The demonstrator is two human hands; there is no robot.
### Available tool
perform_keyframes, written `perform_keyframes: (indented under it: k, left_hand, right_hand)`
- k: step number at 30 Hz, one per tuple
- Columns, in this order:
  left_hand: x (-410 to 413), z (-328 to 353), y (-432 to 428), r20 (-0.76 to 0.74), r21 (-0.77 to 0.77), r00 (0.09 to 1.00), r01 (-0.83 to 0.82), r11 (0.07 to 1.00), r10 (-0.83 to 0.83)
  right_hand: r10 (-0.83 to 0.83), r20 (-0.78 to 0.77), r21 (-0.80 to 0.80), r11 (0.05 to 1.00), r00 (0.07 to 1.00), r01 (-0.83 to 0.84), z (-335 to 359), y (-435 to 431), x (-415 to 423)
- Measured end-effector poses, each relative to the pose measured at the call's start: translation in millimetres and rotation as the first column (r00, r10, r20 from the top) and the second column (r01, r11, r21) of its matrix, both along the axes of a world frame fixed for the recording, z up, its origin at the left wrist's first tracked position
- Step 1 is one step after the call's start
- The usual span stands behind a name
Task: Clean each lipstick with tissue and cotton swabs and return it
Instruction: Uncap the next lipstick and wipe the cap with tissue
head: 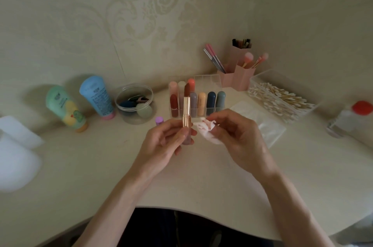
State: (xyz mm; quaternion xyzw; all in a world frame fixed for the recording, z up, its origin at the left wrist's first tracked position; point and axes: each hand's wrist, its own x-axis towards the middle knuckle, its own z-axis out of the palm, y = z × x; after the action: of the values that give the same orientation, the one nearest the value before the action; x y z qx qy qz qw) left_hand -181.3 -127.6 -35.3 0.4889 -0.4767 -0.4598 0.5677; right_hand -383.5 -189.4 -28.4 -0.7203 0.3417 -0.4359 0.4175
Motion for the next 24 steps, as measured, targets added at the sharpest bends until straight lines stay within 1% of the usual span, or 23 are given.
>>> perform_keyframes:
  k: [3,7,9,10,12,14,16,18,20,22,24]
  left_hand:
    - [0.3,0.7,0.3,0.034,0.019,0.999,0.031,0.999,-0.031]
    - [0.1,2.6,0.5,0.039,0.026,0.999,0.021,0.999,-0.022]
    - [-0.3,3.2,0.7,0.037,0.035,0.999,0.016,0.999,-0.017]
    - [-0.7,3.6,1.0,0.035,0.038,0.999,0.013,0.999,-0.014]
    - [-1.7,4.4,2.0,0.036,0.040,0.999,0.010,0.999,-0.011]
    - [-2.6,4.9,3.1,0.033,0.045,0.999,0.006,0.999,-0.008]
    - [-3.0,5.1,3.6,0.032,0.045,0.999,0.008,0.999,-0.009]
    - [-3.1,4.9,3.3,0.038,0.039,0.999,0.019,0.999,-0.020]
    - [-3.0,3.9,2.5,0.034,0.036,0.999,0.035,0.999,-0.036]
    - [-3.0,2.6,2.1,0.035,0.031,0.998,0.057,0.998,-0.058]
    - [-3.3,2.0,2.2,0.049,0.028,0.996,0.073,0.997,-0.074]
  right_hand:
    - [-0.016,0.090,0.070,0.998,0.996,0.009,4.4,0.7,-0.6]
    - [0.000,0.169,0.214,0.976,0.986,-0.036,6.0,3.6,0.5]
    - [-0.023,0.204,0.292,0.956,0.979,-0.039,6.9,5.2,-0.2]
    - [-0.041,0.202,0.299,0.954,0.978,-0.022,6.7,5.4,-0.3]
    - [-0.084,0.172,0.225,0.973,0.981,0.043,6.1,5.7,0.3]
    - [-0.124,0.177,0.128,0.987,0.976,0.102,4.8,6.4,1.9]
    - [-0.157,0.172,-0.005,0.987,0.972,0.161,2.8,7.1,2.2]
    - [-0.190,0.133,-0.189,0.959,0.973,0.213,-0.4,7.9,3.1]
    - [-0.231,0.092,-0.318,0.915,0.969,0.248,-1.9,9.0,7.0]
    - [-0.249,0.070,-0.361,0.896,0.966,0.257,-3.4,10.5,12.9]
    - [-0.223,0.072,-0.377,0.896,0.972,0.233,-6.6,11.3,16.4]
